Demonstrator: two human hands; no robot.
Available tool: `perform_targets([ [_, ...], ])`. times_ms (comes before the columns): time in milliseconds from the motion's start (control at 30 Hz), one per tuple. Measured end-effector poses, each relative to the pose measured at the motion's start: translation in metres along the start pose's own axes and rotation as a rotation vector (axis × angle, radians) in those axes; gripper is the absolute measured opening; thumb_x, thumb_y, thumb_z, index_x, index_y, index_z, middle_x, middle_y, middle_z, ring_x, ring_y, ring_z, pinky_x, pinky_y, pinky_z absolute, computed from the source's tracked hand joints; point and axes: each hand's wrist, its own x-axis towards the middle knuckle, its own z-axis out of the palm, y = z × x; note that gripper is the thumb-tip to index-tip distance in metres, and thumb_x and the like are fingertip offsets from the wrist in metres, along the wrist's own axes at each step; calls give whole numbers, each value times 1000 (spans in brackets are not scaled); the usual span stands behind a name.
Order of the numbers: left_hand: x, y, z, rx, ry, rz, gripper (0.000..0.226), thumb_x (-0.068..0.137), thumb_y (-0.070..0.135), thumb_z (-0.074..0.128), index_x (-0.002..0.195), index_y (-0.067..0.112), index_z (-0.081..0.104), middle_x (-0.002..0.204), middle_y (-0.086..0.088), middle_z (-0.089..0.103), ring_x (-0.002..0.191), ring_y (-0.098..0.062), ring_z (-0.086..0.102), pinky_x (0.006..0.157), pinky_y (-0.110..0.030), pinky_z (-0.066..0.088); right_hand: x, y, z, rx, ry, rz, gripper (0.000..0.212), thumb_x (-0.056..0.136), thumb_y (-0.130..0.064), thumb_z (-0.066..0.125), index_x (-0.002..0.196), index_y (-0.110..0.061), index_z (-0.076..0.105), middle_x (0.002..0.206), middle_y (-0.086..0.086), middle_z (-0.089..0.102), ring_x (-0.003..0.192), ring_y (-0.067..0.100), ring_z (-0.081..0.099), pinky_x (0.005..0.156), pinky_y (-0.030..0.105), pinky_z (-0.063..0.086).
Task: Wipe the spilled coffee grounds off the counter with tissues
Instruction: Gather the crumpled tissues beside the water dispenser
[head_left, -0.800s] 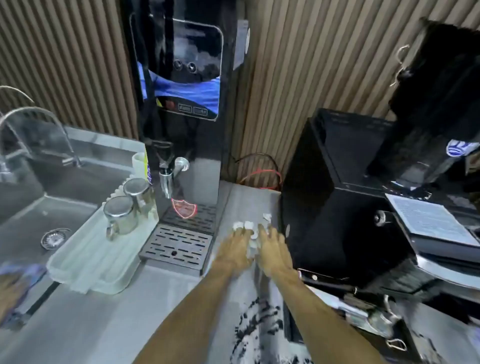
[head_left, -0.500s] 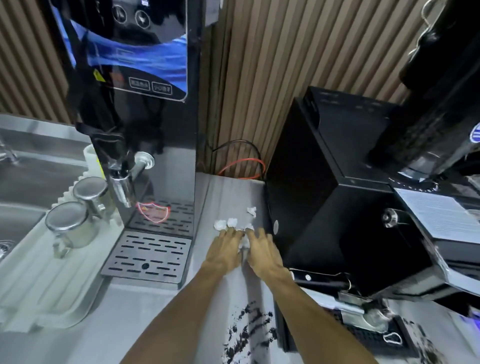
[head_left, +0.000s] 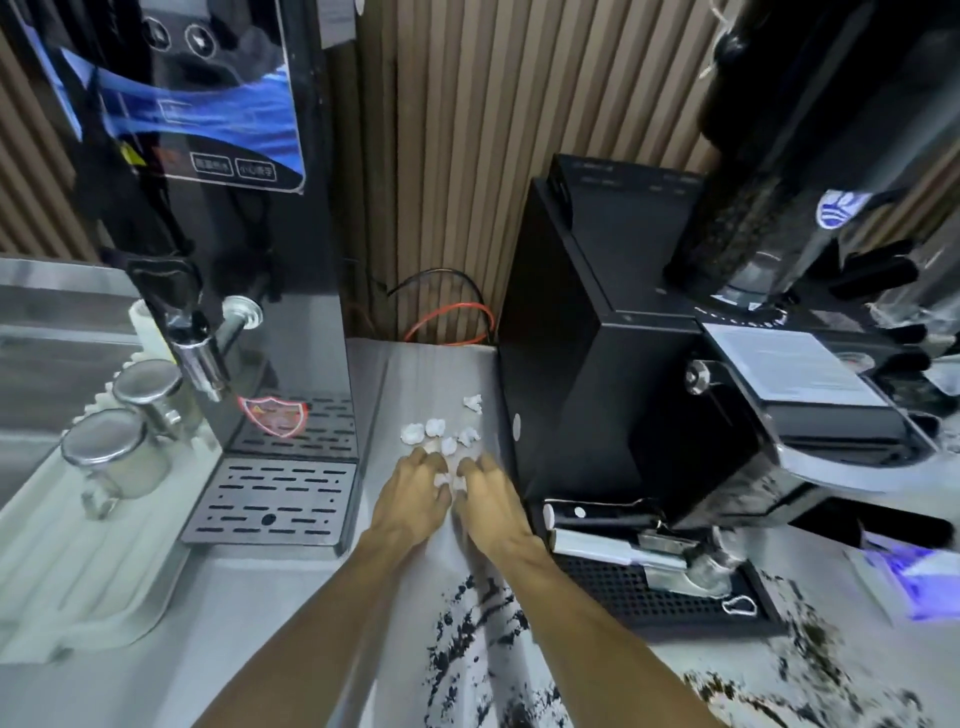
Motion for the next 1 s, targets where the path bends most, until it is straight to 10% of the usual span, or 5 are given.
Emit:
perform_targets([
  [467, -172, 169, 6, -116, 238, 276, 15, 83, 21, 64, 98, 19, 63, 98, 5, 59, 90, -16, 54, 76, -31, 48, -238, 60, -135, 255, 356, -21, 23, 90, -24, 61, 111, -15, 61, 112, 3, 57, 100, 15, 52, 87, 29, 46],
  [633, -235, 269, 66, -189, 88, 428, 16, 83, 22, 64, 98, 18, 62, 96, 5, 57, 90, -15, 51, 78, -33, 47, -353, 147, -180, 196, 444, 169, 25, 87, -17, 65, 112, -13, 63, 111, 3, 58, 99, 16, 55, 88, 33, 49],
  [800, -296, 357, 142, -245, -137, 522, 17, 86, 30, 62, 100, 20, 62, 101, 3, 57, 94, -16, 52, 76, -35, 48, -458, 216, -207, 142, 597, 379, 25, 84, -13, 71, 108, -10, 65, 105, 3, 60, 81, 8, 53, 76, 0, 35],
  [1000, -361, 407, 232, -210, -452, 643, 17, 85, 23, 61, 101, 17, 62, 103, -2, 58, 97, -22, 55, 74, -33, 46, -547, 289, -171, 143, 672, 677, 17, 84, -22, 71, 96, -15, 63, 91, 1, 59, 79, 18, 55, 66, 29, 43],
])
